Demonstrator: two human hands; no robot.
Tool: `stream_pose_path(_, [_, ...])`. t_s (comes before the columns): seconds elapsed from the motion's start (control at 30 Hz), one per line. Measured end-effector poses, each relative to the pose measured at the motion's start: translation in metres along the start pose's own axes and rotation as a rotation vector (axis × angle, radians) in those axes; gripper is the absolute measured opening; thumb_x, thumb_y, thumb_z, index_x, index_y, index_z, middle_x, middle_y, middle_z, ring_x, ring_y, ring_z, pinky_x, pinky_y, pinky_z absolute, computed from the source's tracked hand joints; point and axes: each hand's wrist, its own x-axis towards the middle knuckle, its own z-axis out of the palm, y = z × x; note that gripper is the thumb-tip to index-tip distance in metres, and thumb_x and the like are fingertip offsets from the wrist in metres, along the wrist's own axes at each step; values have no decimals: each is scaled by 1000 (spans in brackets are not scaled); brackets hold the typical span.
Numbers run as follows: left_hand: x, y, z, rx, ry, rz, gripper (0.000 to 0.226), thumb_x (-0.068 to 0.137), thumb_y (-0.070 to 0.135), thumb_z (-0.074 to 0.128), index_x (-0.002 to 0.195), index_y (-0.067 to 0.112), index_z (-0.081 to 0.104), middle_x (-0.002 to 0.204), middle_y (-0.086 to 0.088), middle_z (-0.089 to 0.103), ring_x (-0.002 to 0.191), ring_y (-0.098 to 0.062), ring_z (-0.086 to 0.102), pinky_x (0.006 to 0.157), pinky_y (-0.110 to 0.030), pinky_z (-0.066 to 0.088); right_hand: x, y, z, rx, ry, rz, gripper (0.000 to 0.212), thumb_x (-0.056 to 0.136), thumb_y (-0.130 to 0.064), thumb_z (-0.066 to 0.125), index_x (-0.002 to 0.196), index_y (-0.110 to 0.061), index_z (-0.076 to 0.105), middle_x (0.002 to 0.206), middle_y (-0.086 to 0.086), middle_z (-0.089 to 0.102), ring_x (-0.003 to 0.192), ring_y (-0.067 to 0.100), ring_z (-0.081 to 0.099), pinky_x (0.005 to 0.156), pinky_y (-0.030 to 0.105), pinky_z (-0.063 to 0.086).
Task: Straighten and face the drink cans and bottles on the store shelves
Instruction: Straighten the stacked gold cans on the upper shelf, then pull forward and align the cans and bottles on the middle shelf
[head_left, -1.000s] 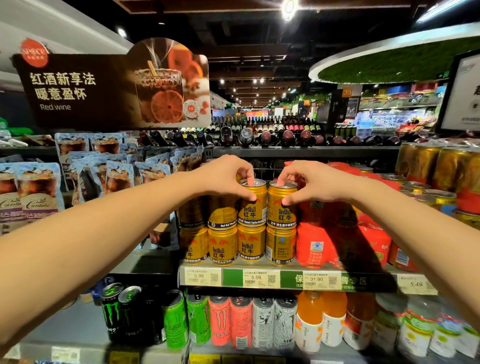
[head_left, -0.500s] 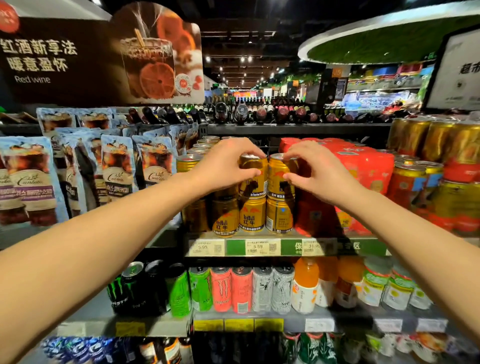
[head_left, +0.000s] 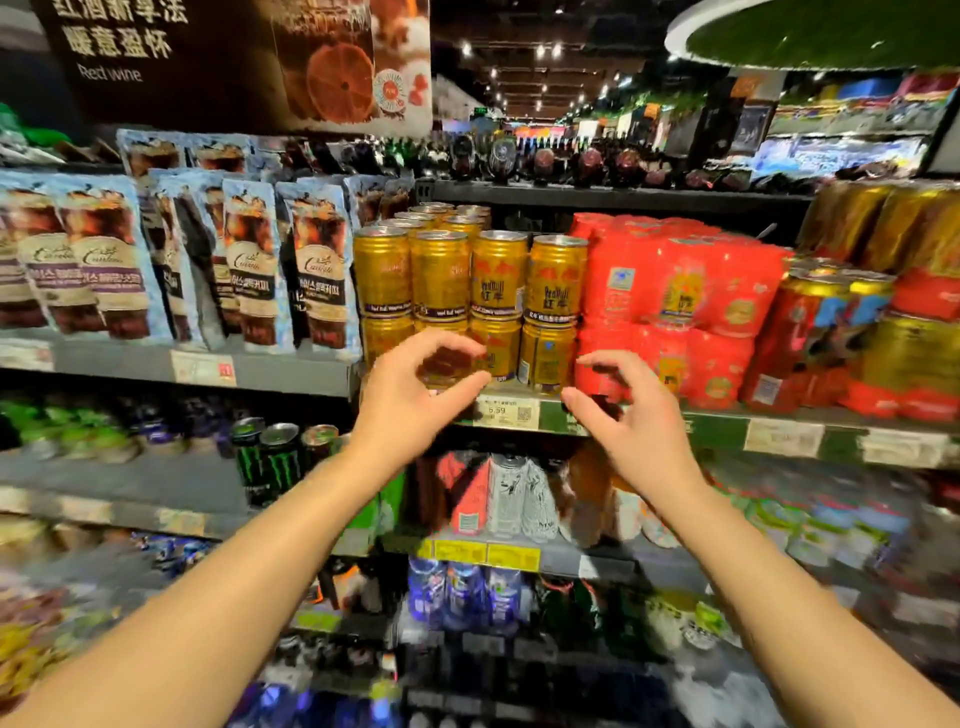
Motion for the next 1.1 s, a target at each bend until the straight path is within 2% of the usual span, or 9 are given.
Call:
stream_pose_path(0.07, [-29, -4, 7, -39, 39, -113, 20, 81, 14, 80, 94, 26, 70, 95, 12, 72, 91, -2, 66, 90, -22, 49, -22, 9, 4, 63, -59, 85, 25, 86, -25, 74, 105, -30, 60, 105, -10, 63, 101, 7, 60, 91, 20, 43])
stream_pose_path(0.2, [-87, -11, 19, -120, 131, -313, 20, 81, 6, 80, 95, 17, 71, 80, 8, 69, 70, -1, 60, 75, -11, 46, -63, 21, 20, 146, -140, 196, 23, 85, -25, 75, 99, -36, 60, 103, -17, 63, 91, -8, 56, 84, 5, 37])
stream_pose_path(0.33, [-128, -23, 18, -118, 165, -456, 20, 80, 2, 79, 96, 11, 70, 75, 7, 67, 68, -4, 58, 70, -11, 47, -93, 20, 43, 232, -231, 272, 20, 86, -24, 74, 102, -28, 62, 103, -15, 65, 96, -7, 56, 84, 7, 39])
stream_pose_path(0.47, [-155, -38, 4, -129, 186, -536, 20, 82, 2, 78, 98, 11, 69, 74, -3, 64, 68, -8, 58, 69, -12, 49, -117, 18, 72, 280, -281, 324, 25, 85, -20, 76, 96, -36, 60, 97, -20, 64, 92, -16, 55, 80, 4, 39])
stream_pose_path(0.63, [-165, -56, -8, -136, 175, -582, 21, 82, 2, 78, 97, 13, 68, 72, -3, 61, 65, -7, 56, 65, -14, 49, -129, 10, 106, 318, -336, 366, 25, 85, -16, 75, 93, -35, 61, 85, -18, 63, 83, -3, 59, 77, 12, 42])
stream_pose_path(0.73, [-164, -71, -15, -174, 146, -614, 21, 81, 0, 78, 98, 9, 67, 74, -10, 58, 67, -14, 53, 65, -18, 48, -128, 0, 124, 283, -324, 401, 24, 83, -18, 77, 94, -33, 62, 92, -12, 67, 92, 6, 64, 80, 14, 47])
stream_pose_path(0.9, [-160, -108, -27, -193, 99, -700, 25, 76, 16, 84, 95, 26, 70, 76, 3, 64, 69, -10, 58, 65, -20, 51, -121, -2, 150, 204, -254, 389, 23, 81, -9, 77, 100, -9, 64, 90, 10, 66, 87, 26, 66, 78, 45, 54])
stream_pose_path(1.0, [-151, -134, -37, -141, 117, -753, 26, 68, 34, 82, 90, 37, 69, 86, 7, 68, 76, -8, 63, 69, -26, 54, -111, -3, 176, 144, -301, 345, 23, 83, -13, 77, 100, -5, 63, 92, 12, 65, 86, 27, 63, 77, 42, 52])
stream_pose_path(1.1, [-141, -159, -50, -58, 130, -722, 27, 71, 34, 80, 92, 41, 65, 97, 4, 67, 85, -15, 64, 75, -33, 55, -91, -9, 213, 50, -351, 244, 27, 82, -16, 78, 99, -1, 64, 92, 8, 61, 83, 24, 56, 75, 34, 45])
